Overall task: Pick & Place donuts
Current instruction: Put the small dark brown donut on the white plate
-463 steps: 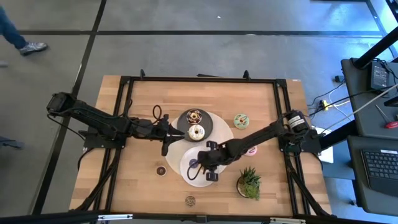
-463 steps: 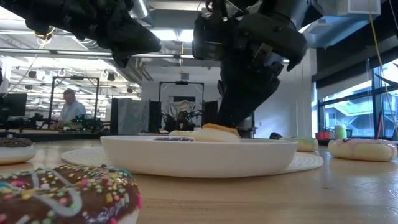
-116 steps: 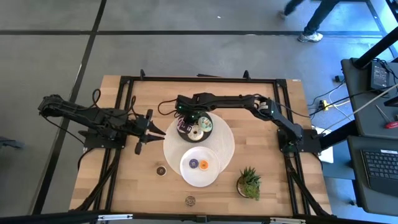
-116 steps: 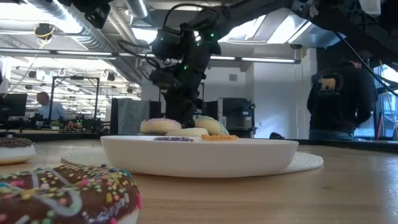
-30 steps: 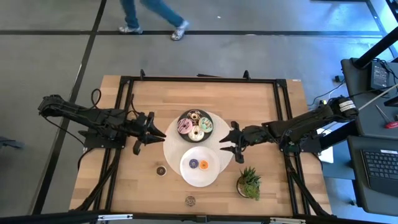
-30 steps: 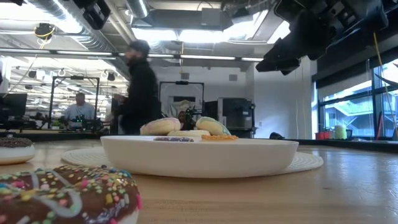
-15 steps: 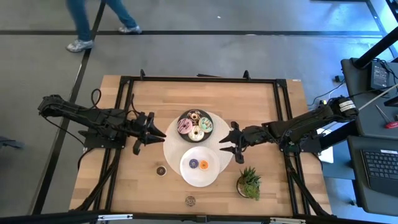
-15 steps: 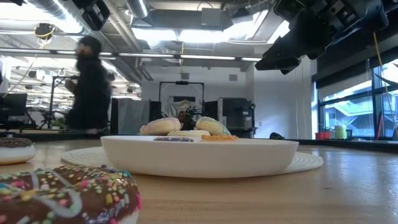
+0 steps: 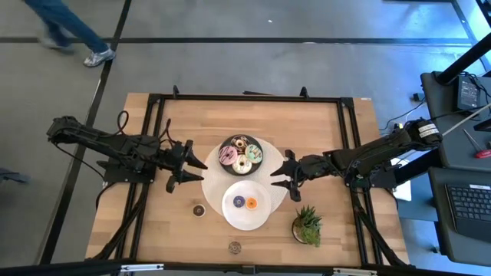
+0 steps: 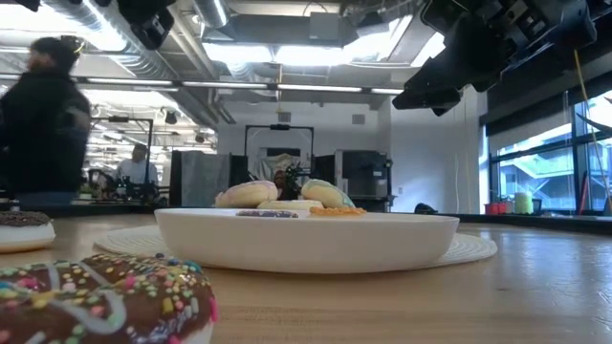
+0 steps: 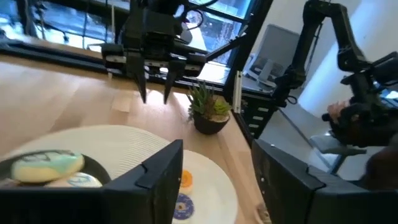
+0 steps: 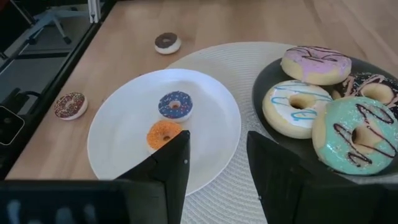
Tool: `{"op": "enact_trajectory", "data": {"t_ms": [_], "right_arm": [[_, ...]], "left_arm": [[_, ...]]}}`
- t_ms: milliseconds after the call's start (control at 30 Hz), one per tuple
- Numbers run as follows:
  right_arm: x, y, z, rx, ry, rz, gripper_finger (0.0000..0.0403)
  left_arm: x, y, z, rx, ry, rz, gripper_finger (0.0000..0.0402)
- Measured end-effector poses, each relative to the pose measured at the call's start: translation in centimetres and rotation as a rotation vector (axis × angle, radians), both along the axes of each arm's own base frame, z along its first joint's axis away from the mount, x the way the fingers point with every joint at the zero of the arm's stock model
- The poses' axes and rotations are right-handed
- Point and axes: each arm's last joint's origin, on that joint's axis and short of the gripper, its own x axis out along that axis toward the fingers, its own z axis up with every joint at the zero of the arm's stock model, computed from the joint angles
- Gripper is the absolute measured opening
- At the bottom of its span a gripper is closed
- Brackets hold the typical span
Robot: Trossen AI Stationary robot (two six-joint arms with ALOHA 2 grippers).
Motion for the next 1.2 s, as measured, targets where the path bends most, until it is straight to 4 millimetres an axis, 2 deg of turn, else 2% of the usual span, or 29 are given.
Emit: {"op": "enact_trajectory", "data": {"t_ms": [133, 233, 400, 667, 900, 1200], "right_arm": [[0.0, 0.0, 0.0, 0.000, 0.000, 0.000, 0.0161], [0.0, 0.0, 0.0, 0.000, 0.001, 0.000, 0.0161], [0.0, 0.0, 0.0, 0.000, 0.001, 0.000, 0.0161], [0.0, 0.0, 0.0, -0.001, 0.002, 0.000, 0.0161], [0.0, 0.0, 0.0, -0.001, 0.002, 0.000, 0.0161], [0.0, 0.0, 0.0, -0.003, 0.001, 0.001, 0.0161]], "left_arm": [[0.3, -0.3, -0.3, -0.068, 0.042, -0.049, 0.0199], [0.9, -0.6, -1.1, -0.047, 0.092, -0.090, 0.0198], [2.1, -1.6, -3.6, 0.062, 0.258, -0.099, 0.0187], [3.9, -4.3, -8.1, 0.107, 0.513, -0.160, 0.0168], [4.3, -5.8, -11.2, 0.128, 0.673, -0.181, 0.0144], [4.3, -6.9, -13.1, 0.151, 0.765, -0.198, 0.0119]]}}
